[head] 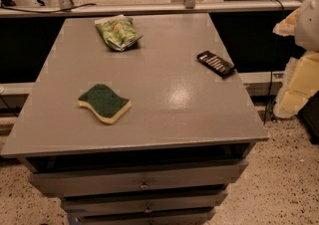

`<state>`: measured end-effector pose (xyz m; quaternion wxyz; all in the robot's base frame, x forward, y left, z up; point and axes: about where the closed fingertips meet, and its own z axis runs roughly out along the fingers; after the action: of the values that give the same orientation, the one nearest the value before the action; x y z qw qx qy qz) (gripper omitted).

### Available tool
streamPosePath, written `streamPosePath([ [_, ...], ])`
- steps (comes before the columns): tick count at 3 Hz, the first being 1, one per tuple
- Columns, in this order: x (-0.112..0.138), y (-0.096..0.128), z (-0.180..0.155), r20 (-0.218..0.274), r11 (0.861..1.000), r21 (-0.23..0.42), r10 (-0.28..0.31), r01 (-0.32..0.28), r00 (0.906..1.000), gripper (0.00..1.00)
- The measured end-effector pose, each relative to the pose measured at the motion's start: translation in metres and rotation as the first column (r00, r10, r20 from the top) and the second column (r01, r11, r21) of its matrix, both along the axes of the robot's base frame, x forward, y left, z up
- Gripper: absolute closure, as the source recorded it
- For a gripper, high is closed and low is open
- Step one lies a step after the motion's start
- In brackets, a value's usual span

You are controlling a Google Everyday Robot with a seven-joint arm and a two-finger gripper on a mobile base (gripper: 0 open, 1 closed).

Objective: Move green jalapeno chip bag near rxbar chocolate

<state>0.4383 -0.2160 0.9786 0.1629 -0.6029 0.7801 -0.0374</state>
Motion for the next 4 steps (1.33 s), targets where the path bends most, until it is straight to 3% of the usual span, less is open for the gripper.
streamPosePath([
  [2, 0.003, 0.001, 0.004, 0.022, 1.000, 0.019, -0.002, 0.002, 0.9997, 0.00],
  [3, 0.023, 0.015, -0.003, 0.054, 0.993, 0.119, -0.029, 0.022, 0.9981, 0.00],
  [4, 0.072, 0.049, -0.005, 0.134, 0.969, 0.247, -0.059, 0.024, 0.9892, 0.00],
])
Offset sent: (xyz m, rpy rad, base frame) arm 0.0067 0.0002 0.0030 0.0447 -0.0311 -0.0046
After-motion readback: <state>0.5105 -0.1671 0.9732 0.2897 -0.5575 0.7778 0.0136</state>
